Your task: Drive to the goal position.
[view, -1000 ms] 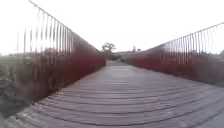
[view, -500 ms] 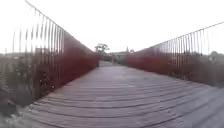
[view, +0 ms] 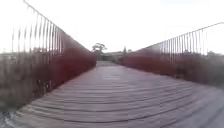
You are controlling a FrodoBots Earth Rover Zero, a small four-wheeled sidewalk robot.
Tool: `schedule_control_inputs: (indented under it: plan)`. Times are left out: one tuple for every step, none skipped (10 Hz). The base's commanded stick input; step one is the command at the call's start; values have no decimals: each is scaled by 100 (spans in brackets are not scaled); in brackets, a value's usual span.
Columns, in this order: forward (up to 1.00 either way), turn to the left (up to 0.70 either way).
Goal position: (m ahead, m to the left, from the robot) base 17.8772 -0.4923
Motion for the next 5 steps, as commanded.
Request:
schedule_control_inputs:
  plan:
    - [70,0]
    - [70,0]
    - [70,0]
    - [70,0]
    - [70,0]
